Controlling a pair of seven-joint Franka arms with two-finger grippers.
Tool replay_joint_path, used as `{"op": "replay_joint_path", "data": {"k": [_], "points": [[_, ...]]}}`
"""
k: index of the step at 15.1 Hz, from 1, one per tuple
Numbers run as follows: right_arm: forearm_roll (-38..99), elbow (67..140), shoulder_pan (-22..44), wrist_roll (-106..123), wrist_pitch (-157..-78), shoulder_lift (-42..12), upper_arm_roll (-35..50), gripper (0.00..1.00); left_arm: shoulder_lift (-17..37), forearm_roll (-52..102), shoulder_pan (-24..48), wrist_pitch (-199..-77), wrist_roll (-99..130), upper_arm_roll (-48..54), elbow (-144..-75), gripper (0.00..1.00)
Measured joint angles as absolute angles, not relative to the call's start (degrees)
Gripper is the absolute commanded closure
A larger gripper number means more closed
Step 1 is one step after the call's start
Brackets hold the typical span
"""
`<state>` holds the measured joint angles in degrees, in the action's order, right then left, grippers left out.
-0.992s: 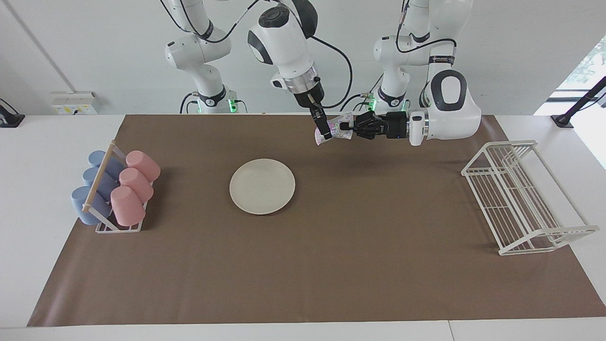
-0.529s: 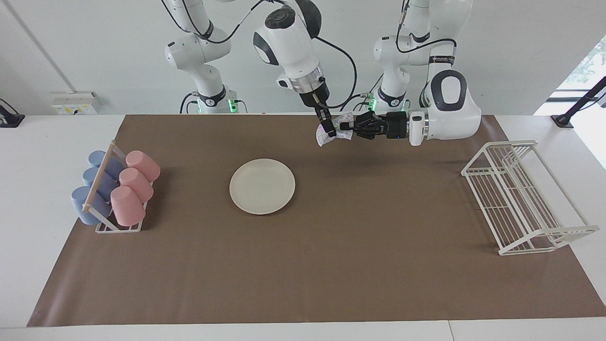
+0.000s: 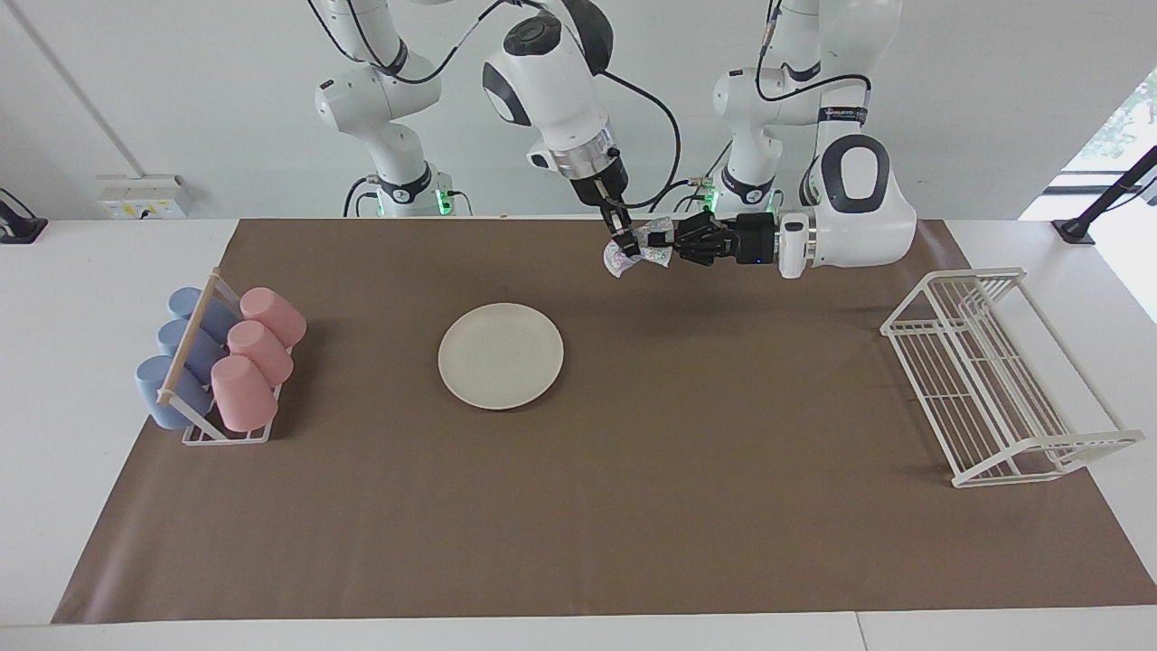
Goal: Wipe plate with sponge
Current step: 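Grasp the sponge with the right gripper from the left gripper, then open the left gripper while the right gripper carries the sponge to the plate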
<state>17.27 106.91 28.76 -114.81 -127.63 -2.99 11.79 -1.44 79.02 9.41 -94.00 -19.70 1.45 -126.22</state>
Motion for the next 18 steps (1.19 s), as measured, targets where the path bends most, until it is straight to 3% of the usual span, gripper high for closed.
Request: {"op": "replay_joint_path", "data": {"k": [6, 12, 18], "points": [[17.25, 109.23, 28.23, -112.01, -127.62, -2.99, 11.76, 1.0, -1.56, 79.02, 9.4, -94.0, -19.75, 1.38, -126.22, 0.0], [16.03, 115.12, 21.75, -95.85, -128.7, -4.22, 11.53, 1.0, -1.56, 77.51, 8.84, -94.13, -19.75, 1.24, -126.22, 0.0], [14.13, 123.04, 16.51, -83.89, -139.77, -6.07, 11.43, 1.0, -1.56, 66.42, 4.0, -94.26, -19.96, 1.01, -126.14, 0.0]]}}
